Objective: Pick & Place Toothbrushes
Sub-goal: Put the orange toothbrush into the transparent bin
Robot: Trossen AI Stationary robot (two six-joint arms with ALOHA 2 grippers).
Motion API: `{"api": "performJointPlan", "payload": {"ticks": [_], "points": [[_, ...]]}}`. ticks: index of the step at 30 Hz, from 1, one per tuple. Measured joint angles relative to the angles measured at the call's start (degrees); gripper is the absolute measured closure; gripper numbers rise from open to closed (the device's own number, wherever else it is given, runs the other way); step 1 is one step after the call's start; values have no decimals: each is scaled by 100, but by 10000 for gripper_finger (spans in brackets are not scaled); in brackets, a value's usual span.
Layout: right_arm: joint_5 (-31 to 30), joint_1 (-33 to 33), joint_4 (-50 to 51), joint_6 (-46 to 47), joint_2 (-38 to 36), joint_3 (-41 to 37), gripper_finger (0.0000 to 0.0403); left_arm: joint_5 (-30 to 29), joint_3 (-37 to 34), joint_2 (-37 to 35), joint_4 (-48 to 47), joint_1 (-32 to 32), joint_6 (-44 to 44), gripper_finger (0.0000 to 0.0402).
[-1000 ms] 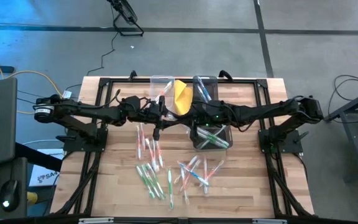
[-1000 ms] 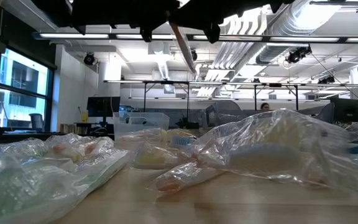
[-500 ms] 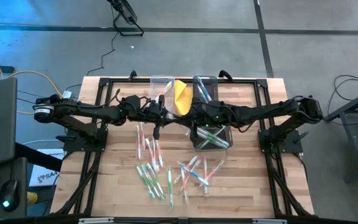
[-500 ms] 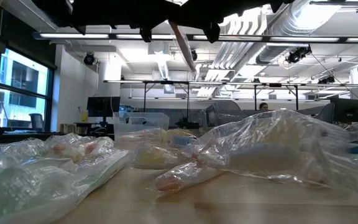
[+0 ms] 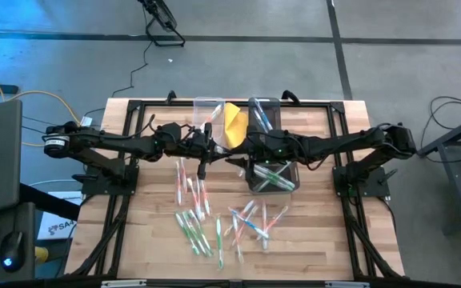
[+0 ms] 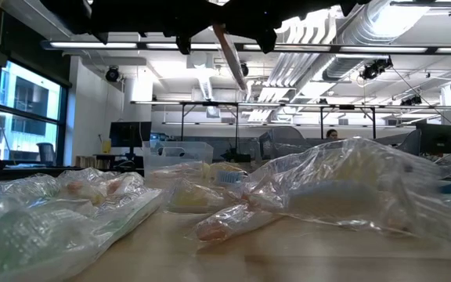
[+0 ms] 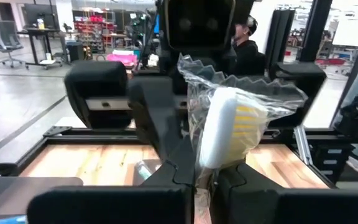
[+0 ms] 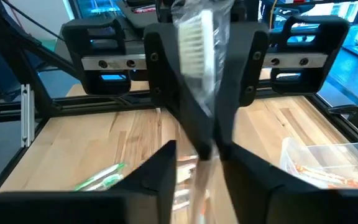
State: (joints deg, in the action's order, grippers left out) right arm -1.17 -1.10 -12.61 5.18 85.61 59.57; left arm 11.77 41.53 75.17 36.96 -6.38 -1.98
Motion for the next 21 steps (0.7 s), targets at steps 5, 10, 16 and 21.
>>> {"api": "performJointPlan", "payload": {"ticks": [5, 10, 16, 21], "points": [[-56, 4, 341, -45, -318, 17, 206, 37, -21, 21, -67, 6, 22, 396], [-54, 2, 906, -49, -793, 7, 145, 13, -21, 12, -132, 6, 27, 396], [-49, 0, 1940, -46, -1405, 11, 127, -60, -19, 8, -137, -25, 42, 396], [-21, 25, 2992, 337, -1709, 20, 140, -238, 64, -50, -422, -338, 29, 396]]}}
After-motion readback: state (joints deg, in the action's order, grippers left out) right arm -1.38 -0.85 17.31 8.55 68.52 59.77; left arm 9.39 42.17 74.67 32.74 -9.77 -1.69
